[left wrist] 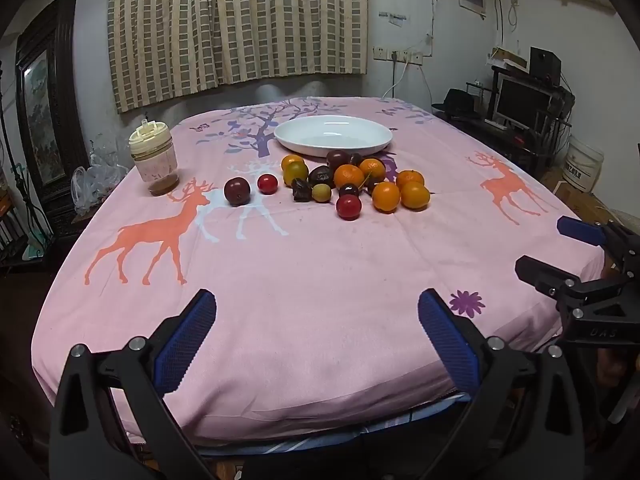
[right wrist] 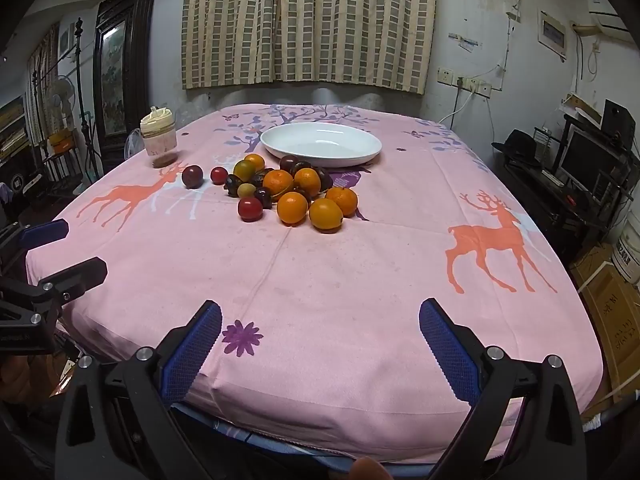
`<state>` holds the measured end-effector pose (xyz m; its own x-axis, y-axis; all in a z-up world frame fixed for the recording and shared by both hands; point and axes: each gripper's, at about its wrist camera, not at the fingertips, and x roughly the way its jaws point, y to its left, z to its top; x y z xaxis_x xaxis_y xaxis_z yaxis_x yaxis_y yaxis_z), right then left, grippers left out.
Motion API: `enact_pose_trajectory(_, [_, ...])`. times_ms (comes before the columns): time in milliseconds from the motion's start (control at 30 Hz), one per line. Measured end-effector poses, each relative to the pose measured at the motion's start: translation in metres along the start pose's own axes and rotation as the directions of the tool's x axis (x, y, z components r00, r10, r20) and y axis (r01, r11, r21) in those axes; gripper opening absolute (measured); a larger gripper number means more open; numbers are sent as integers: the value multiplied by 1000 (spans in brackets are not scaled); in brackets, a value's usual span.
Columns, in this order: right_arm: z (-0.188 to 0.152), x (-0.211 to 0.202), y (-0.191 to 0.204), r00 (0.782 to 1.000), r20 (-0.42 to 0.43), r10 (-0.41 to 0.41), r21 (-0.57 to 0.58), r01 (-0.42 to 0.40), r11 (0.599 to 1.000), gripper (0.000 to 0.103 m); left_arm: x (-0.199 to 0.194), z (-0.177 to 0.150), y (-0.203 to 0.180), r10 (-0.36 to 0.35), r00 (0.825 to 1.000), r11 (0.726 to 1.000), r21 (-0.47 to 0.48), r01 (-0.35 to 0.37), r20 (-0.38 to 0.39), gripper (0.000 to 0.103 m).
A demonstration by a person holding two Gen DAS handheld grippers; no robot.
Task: Organize fruits
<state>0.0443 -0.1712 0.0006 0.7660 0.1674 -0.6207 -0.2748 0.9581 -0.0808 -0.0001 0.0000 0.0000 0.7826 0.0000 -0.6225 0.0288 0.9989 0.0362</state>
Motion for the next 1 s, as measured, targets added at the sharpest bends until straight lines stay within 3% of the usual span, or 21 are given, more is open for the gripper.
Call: enact_pose_trajectory(1000, [-1,1,2,1000,-2,-2,-1,2,1000,99,2,-1,-1,0,1000,1000,0,0,-1,99])
